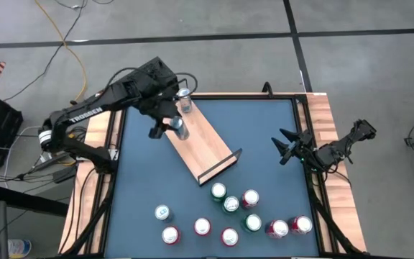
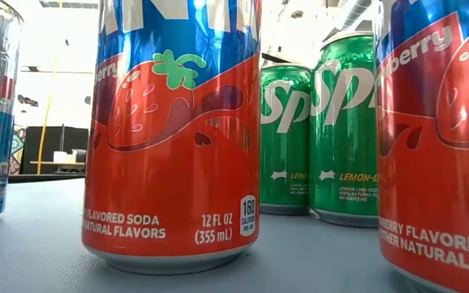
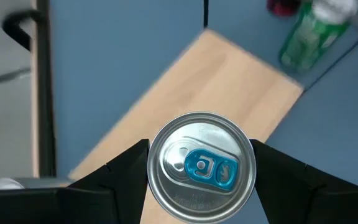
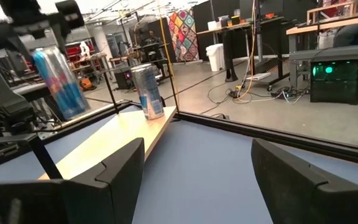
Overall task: Place canned beverage on shelf
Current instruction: Put the right blue soda can on the shelf aligned with the other blue soda can
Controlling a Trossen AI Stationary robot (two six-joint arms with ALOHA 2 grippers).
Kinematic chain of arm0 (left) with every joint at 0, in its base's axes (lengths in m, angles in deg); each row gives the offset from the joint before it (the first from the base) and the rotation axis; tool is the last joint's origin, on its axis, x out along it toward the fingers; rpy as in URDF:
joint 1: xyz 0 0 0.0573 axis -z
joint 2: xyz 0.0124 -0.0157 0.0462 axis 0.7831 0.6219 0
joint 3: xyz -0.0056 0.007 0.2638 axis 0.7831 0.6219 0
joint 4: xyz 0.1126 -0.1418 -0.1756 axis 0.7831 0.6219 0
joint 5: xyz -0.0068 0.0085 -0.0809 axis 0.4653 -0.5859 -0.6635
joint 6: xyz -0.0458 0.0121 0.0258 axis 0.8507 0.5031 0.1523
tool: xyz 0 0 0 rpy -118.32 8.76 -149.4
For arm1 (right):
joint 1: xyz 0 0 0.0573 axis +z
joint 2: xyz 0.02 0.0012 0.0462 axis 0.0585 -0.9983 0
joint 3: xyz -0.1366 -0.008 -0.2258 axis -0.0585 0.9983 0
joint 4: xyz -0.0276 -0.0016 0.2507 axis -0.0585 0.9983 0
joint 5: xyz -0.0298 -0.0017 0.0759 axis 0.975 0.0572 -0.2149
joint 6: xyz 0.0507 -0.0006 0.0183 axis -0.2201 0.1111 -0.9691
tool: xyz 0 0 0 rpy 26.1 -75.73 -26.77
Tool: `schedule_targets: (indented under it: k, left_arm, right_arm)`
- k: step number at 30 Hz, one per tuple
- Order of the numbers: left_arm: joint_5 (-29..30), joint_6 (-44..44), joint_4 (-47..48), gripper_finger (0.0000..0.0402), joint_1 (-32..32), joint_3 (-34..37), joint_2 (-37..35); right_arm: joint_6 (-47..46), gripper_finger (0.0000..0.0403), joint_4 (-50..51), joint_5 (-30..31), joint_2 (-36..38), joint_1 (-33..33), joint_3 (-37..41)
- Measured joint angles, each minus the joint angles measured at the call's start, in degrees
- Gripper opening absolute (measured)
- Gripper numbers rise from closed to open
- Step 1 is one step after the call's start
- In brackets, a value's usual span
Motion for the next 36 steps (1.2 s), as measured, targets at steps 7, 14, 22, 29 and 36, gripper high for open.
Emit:
schedule_targets:
  k: [7,14,22,29,36]
  left_arm:
    - [-0.2,-3.5,-3.5,0.0228,-1.2,6.6,0.1]
    - [0.1,-5.1,-7.6,0.0232,-1.3,10.1,0.0]
    - [2.3,-6.5,-10.0,0.0235,-1.3,13.1,0.1]
    - [2.8,-5.0,-10.0,0.0241,-1.3,13.2,0.0]
    - [7.0,-3.4,-10.3,0.027,-0.3,13.2,0.0]
  right_arm:
    - [0.0,0.0282,0.0,0.0,0.0,-0.6,0.0]
    - [0.0,0.0282,0.0,0.0,0.0,-3.1,0.0]
    - [0.0,0.0282,0.0,0.0,0.0,-4.9,0.0]
    - [0.0,0.0282,0.0,0.0,0.0,-4.9,0.0]
    - [0.0,0.0282,0.0,0.0,0.0,-4.9,0.0]
